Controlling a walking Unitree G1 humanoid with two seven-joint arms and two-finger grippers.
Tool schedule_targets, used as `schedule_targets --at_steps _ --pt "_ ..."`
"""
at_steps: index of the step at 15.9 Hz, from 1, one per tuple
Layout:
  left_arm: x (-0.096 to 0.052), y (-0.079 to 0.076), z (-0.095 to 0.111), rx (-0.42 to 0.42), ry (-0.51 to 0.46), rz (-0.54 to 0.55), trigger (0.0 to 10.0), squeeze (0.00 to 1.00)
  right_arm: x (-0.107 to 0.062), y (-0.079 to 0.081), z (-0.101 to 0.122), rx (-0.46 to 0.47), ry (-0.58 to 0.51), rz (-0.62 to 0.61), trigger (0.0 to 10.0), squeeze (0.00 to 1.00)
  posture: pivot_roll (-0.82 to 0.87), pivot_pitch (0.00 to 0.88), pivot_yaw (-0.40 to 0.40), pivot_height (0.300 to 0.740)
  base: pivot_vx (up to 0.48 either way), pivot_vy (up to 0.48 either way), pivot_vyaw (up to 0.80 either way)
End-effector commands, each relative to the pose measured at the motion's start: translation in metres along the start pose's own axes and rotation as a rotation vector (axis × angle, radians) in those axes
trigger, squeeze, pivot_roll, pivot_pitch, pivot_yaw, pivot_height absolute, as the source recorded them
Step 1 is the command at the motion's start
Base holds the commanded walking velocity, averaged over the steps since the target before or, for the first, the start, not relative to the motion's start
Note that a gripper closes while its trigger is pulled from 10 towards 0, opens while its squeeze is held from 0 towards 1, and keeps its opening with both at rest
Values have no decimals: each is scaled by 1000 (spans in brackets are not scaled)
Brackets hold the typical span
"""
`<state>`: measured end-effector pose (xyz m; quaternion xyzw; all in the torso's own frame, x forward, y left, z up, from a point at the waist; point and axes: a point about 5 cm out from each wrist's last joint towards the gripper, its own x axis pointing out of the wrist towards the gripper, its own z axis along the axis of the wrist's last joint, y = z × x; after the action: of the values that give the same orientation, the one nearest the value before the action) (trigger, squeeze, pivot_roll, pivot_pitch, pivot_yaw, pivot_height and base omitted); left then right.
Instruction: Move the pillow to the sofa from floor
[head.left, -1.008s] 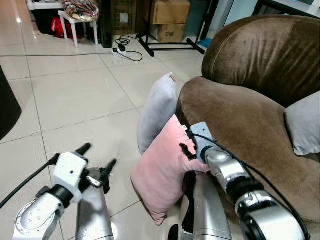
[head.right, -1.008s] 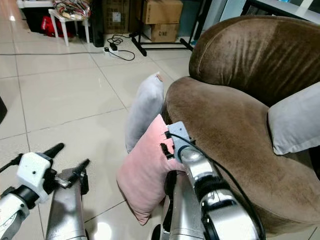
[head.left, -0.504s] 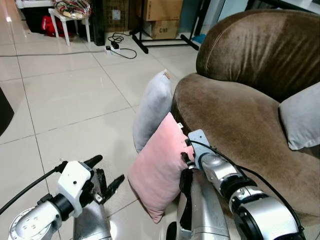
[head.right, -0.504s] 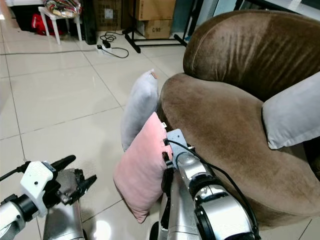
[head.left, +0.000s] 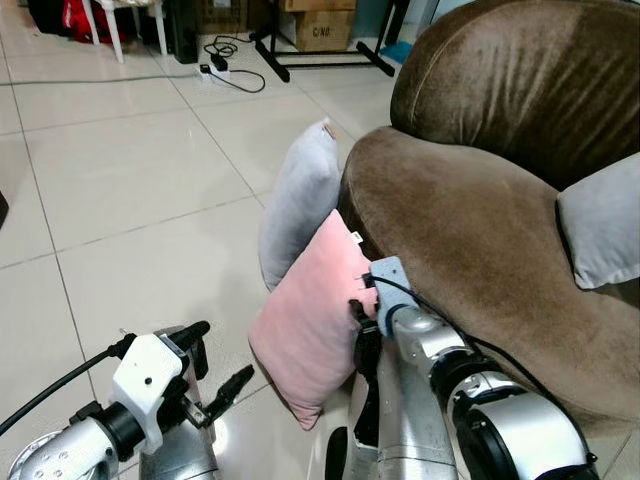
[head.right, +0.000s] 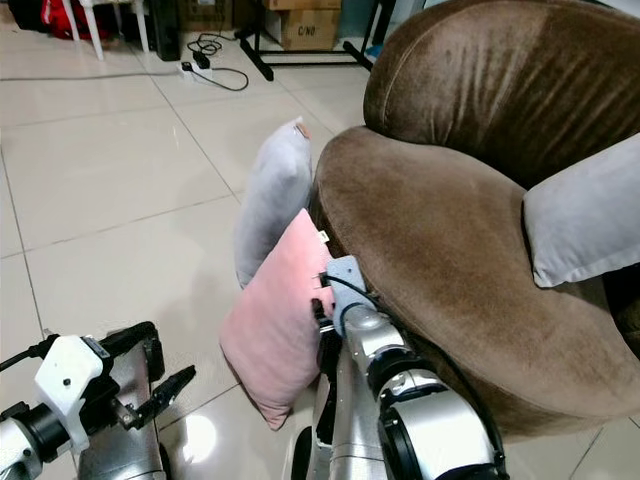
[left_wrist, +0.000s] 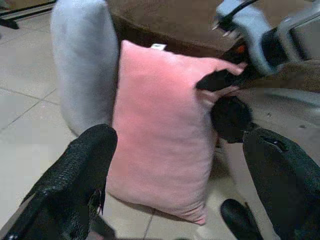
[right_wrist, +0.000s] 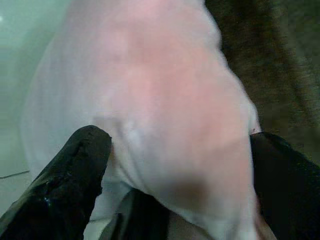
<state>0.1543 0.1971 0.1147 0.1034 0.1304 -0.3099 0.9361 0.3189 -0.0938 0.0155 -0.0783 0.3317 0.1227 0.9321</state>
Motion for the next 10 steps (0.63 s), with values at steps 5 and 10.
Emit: schedule_targets --at_steps 5,10 --pt "-6 -13 -1 -34 22 -40 10000 0 0 23 -1 63 -33 96 3412 0 -20 150 -179 405 0 0 0" --pt "-10 -13 -1 -24 43 -34 10000 0 1 19 2 39 -53 26 3529 0 -13 157 -181 405 0 0 0"
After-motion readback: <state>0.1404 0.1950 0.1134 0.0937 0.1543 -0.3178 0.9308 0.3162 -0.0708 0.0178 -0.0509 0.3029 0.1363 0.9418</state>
